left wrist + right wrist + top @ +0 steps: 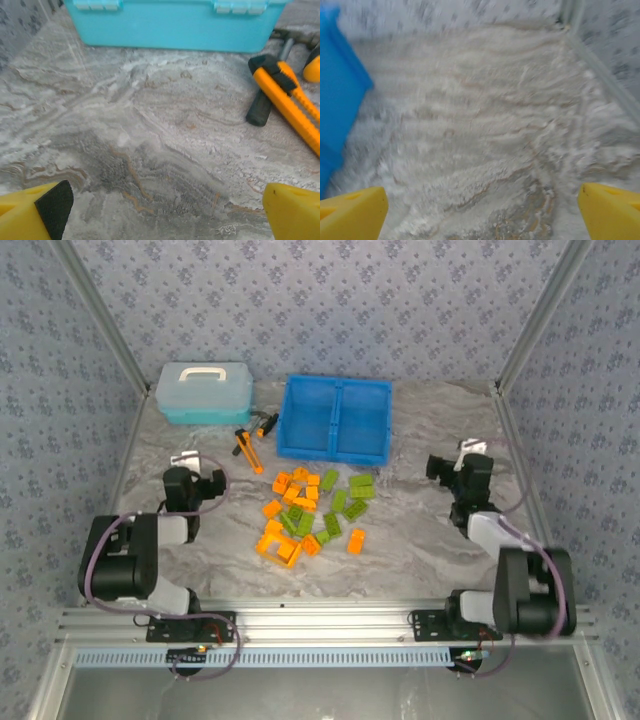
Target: Sort the legos into containers by color
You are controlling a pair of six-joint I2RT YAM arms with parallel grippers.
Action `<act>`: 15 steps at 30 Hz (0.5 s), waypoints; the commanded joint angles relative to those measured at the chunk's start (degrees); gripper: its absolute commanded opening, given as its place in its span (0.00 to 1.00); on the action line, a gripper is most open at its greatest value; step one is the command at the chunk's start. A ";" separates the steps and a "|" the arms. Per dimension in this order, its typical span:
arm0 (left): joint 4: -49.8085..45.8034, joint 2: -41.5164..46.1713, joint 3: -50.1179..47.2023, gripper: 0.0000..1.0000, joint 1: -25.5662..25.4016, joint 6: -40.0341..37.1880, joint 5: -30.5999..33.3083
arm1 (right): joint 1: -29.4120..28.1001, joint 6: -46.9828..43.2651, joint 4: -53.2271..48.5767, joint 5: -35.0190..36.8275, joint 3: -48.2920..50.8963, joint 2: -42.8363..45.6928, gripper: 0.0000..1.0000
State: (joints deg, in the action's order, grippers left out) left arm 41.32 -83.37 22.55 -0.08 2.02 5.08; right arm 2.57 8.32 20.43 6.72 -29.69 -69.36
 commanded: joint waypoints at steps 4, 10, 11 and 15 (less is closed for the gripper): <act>-25.06 22.18 6.59 0.99 -4.20 5.60 9.05 | -2.77 18.34 -33.13 -2.97 -14.76 13.79 1.00; -51.62 28.86 24.50 0.99 -11.90 11.54 5.12 | -16.71 14.08 -50.19 -6.00 -31.05 6.76 1.00; -56.49 28.28 28.52 0.99 -13.70 10.66 3.49 | -19.30 13.08 -53.00 -6.29 -33.55 4.19 1.00; -74.43 24.69 42.46 0.99 -19.27 3.90 -6.45 | -27.85 10.92 -61.49 -6.25 -40.60 -4.82 1.00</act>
State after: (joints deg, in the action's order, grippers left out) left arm -12.84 -56.82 57.84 -16.78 9.82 6.79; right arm -21.34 21.06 -27.18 1.65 -66.98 -69.93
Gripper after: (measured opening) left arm 0.993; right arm 0.999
